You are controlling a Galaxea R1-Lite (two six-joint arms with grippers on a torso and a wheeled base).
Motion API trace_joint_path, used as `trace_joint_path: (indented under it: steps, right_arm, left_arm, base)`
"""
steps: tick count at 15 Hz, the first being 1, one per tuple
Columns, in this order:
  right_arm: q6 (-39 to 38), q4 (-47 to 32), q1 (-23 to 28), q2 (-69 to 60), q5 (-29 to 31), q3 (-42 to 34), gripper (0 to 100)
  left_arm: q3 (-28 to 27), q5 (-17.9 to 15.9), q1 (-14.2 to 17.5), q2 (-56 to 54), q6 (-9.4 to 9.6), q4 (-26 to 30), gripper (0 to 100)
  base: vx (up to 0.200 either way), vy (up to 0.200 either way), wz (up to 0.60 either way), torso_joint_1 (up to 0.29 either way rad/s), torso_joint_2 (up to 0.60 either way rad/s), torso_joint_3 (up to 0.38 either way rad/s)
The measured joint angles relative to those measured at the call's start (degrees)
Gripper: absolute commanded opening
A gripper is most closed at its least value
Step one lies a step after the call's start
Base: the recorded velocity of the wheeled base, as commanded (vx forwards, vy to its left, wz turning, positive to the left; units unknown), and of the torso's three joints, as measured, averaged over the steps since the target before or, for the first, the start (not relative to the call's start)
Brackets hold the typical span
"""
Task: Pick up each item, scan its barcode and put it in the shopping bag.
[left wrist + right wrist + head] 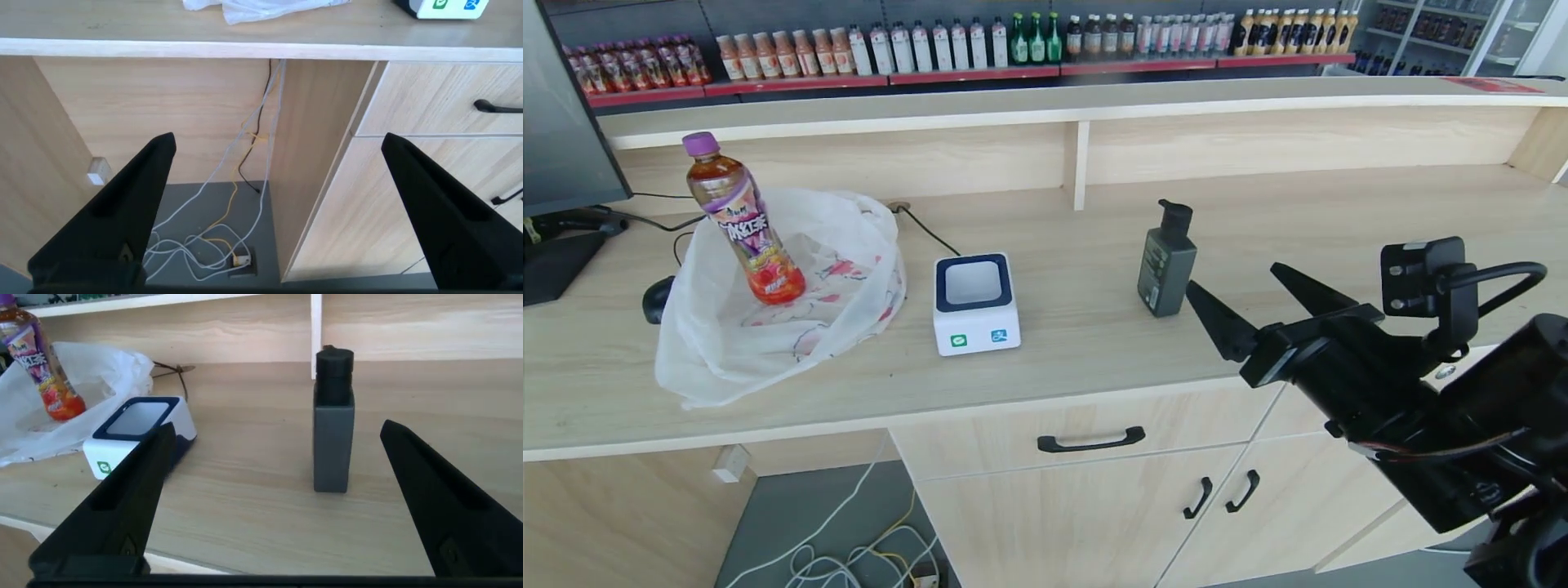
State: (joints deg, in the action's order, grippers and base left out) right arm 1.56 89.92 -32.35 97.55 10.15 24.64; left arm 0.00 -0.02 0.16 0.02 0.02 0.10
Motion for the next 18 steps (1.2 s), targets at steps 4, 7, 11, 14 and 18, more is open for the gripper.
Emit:
trace_joint_path:
  steps: [4,7,11,14,18]
  right_arm:
    - [0.1,0.0,2.2,1.2,0.0,-0.3,100]
    - [0.6,0.0,4.2,2.4,0.0,-0.1,100]
    - [1.9,0.0,6.4,3.9,-0.7,1.5,100]
    - [2.6,0.0,6.6,6.9,-2.3,6.7,100]
    - [2.5,0.0,8.5,11.9,-6.0,10.5,100]
  left_arm:
    - [0.0,0.0,0.0,0.0,0.02,0.0,100]
    - [0.0,0.0,0.0,0.0,0.02,0.0,100]
    - [0.0,0.0,0.0,0.0,0.00,0.0,100]
    - [0.0,0.0,0.0,0.0,0.02,0.0,100]
    - [0.0,0.0,0.0,0.0,0.00,0.0,100]
  base:
    - [0.000,0.000,0.00,0.000,0.00,0.000]
    - [0.000,0.000,0.00,0.000,0.00,0.000]
    - [0.000,0.000,0.00,0.000,0.00,0.000]
    - [0.000,0.000,0.00,0.000,0.00,0.000]
    - [0.000,0.000,0.00,0.000,0.00,0.000]
